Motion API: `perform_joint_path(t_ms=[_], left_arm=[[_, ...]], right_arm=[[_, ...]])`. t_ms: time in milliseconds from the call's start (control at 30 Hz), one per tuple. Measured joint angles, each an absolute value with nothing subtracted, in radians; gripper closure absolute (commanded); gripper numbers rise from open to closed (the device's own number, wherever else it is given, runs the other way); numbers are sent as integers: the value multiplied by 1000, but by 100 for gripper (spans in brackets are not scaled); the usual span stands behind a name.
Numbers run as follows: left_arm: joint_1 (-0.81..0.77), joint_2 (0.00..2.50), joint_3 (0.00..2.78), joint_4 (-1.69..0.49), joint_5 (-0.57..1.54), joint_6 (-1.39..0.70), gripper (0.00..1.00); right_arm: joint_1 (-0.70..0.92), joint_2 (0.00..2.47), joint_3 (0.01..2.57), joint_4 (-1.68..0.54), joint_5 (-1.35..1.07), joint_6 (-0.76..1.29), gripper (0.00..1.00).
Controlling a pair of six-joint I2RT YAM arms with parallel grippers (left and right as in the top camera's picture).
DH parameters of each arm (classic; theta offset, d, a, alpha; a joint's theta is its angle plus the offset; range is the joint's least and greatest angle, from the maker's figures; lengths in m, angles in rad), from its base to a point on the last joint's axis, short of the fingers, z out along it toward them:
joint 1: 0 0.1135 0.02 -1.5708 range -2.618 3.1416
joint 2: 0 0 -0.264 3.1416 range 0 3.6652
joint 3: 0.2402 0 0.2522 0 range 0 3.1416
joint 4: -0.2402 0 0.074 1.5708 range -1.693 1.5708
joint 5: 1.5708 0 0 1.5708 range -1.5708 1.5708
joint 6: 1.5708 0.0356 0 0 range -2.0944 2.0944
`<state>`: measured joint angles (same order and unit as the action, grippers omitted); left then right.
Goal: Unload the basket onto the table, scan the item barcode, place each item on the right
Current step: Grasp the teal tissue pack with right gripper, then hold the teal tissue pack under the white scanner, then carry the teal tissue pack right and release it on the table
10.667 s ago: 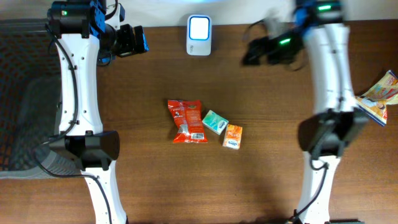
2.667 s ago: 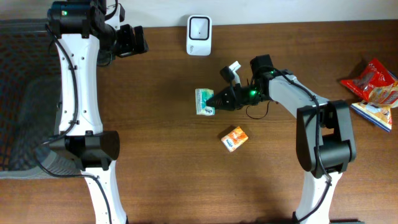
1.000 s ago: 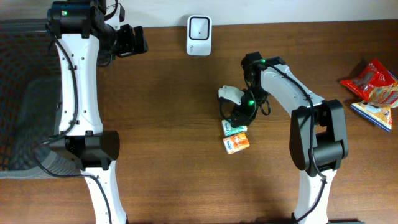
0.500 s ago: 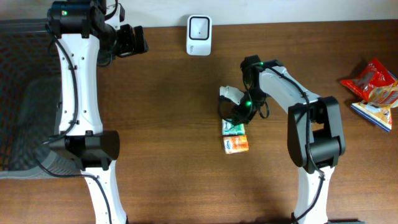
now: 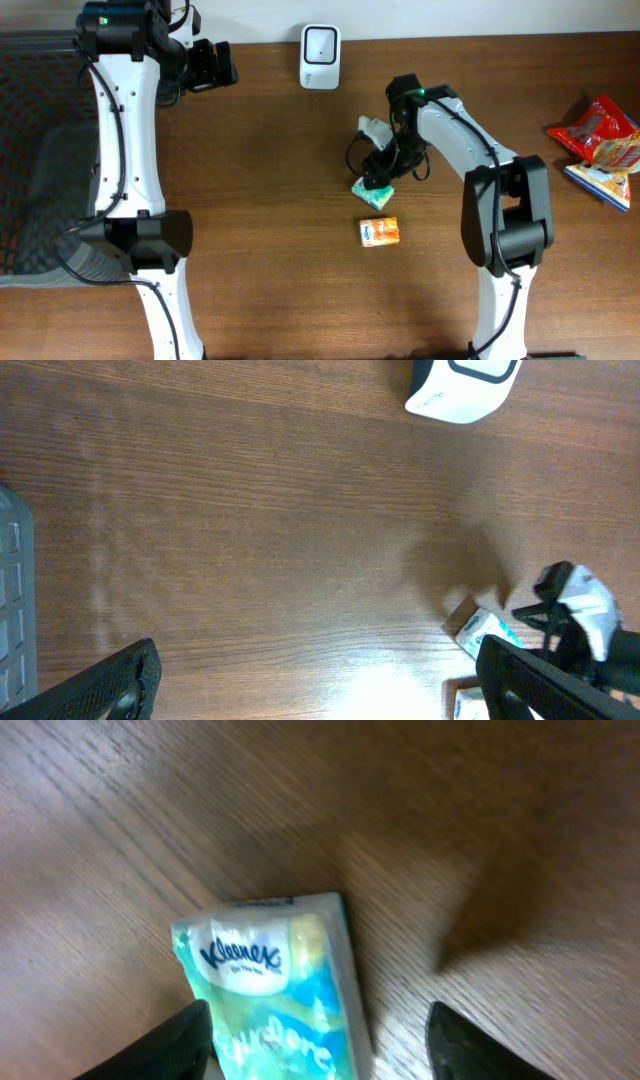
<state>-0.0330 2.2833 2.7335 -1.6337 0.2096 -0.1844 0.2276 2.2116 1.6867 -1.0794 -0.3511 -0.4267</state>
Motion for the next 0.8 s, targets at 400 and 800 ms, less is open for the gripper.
perform_joint_path(t_ms=[400, 800], left_arm=[[-33, 2283, 2733, -1635, 210, -184, 1], [-33, 2283, 2733, -1634, 210, -184, 1]], right_arm=[[186, 2226, 1912, -369, -1143, 205, 96], [117, 2229, 1911, 147, -1524, 1145, 96]])
